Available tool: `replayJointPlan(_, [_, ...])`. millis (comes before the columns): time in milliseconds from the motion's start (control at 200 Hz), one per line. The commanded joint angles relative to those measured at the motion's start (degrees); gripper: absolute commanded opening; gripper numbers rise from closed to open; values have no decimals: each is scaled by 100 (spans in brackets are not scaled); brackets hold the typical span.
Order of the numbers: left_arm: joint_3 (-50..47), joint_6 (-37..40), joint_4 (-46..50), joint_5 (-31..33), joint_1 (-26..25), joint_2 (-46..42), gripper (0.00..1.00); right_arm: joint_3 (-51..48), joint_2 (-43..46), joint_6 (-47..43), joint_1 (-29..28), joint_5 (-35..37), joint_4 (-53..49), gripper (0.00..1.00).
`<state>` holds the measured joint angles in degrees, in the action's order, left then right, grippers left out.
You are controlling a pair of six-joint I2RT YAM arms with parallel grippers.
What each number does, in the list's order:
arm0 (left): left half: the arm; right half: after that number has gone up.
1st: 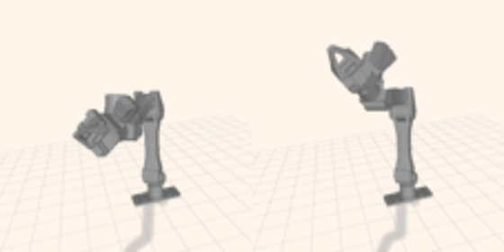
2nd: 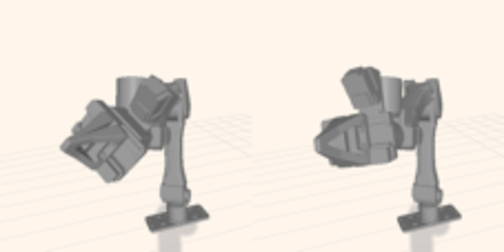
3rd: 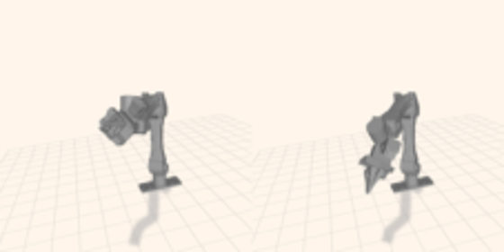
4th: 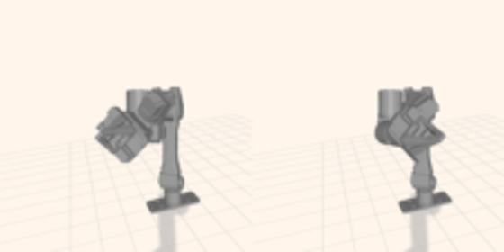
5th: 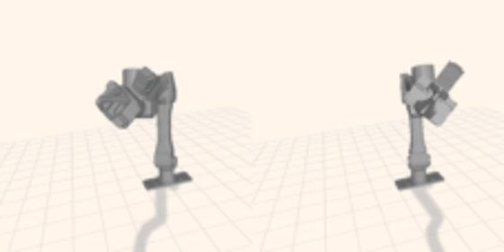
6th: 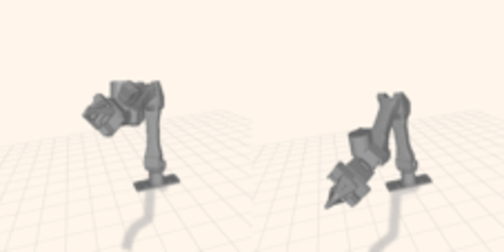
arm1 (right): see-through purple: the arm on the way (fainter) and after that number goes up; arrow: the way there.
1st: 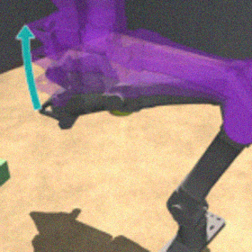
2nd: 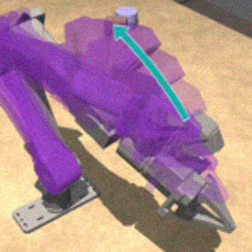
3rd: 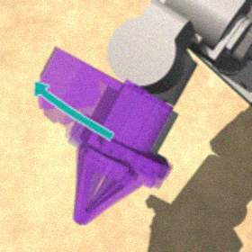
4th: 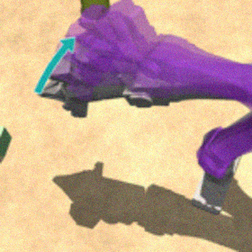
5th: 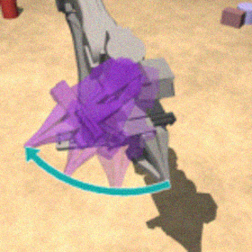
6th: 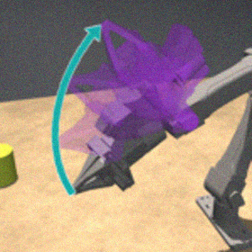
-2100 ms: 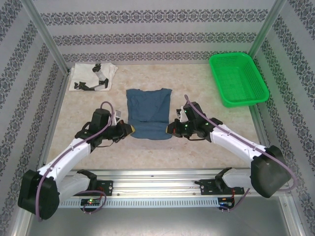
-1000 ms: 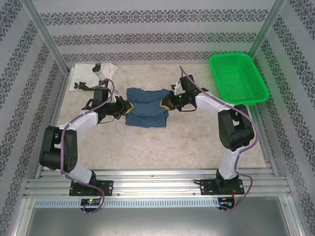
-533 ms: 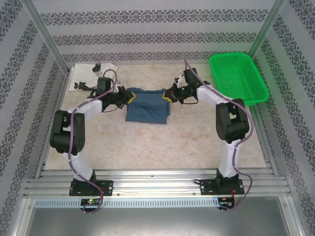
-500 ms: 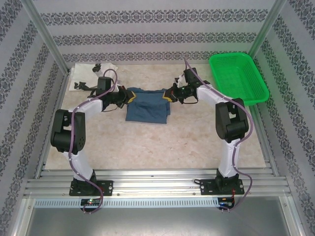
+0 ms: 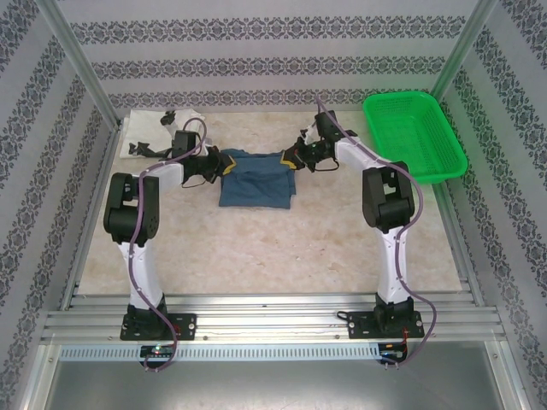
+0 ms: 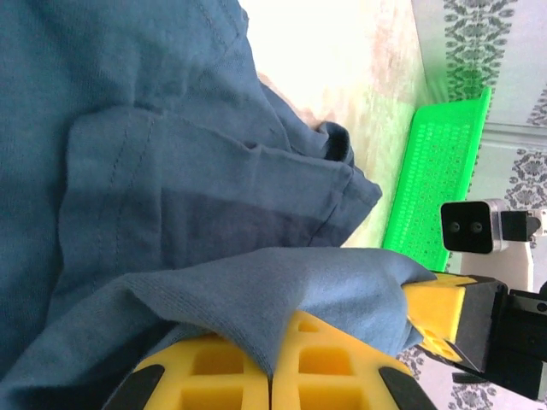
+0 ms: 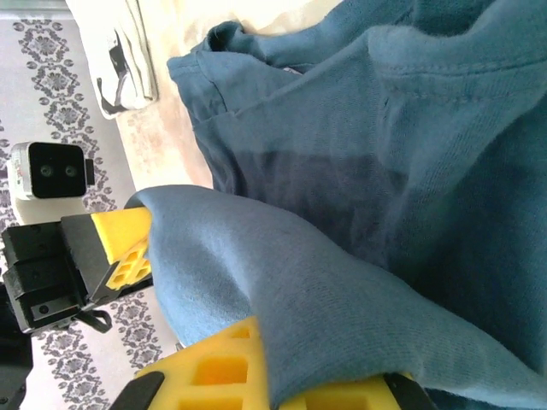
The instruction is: Fold and stack the t-shirts
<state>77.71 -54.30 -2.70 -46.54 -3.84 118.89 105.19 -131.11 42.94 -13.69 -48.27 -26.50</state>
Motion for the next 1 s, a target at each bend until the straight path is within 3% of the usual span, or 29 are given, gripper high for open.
replayJointPlan(0, [353,-103,-216,-74,135,247,4,449,-288,-138,86,-106,-280,15])
replayJointPlan(65, [342,-392,-640,-55,215,308,35,633,-366,-134,123,-43,-282,29])
replayJointPlan(105, [359,-603,-945,-90,282,313,47,767,-401,-118,169,3,-293,34])
replayJointPlan(125, [404,-684,-1030,-111,306,318,70,816,-394,-84,196,2,-249,38])
replayJointPlan(145, [492,-736,-1036,-119,341,314,83,864,-383,-44,234,2,-207,43])
replayJointPlan(195, [766,-779,-948,-140,390,289,99,1031,-339,8,309,28,-154,49])
replayJointPlan(390, [1454,-536,-268,189,705,-177,100,2042,-75,-463,515,450,-873,56])
replayJointPlan(520, [1428,430,724,566,639,-918,100,1750,501,-952,401,611,-1198,55])
replayJointPlan(590, [1213,1020,1185,800,406,-1385,93,1025,977,-1100,170,586,-987,52])
replayJointPlan(699, [777,1718,1717,1151,-169,-1867,42,-296,1604,-942,-253,640,-258,31])
replayJointPlan(749, [445,1843,1803,1367,-419,-2005,27,-823,1766,-707,-441,658,221,22])
replayJointPlan(879, [-86,1703,1419,1203,-786,-1771,5,-1158,1502,-396,-737,651,868,9])
replayJointPlan(994, [138,1609,1228,1077,-941,-1068,1,-938,922,-24,-763,426,1296,4])
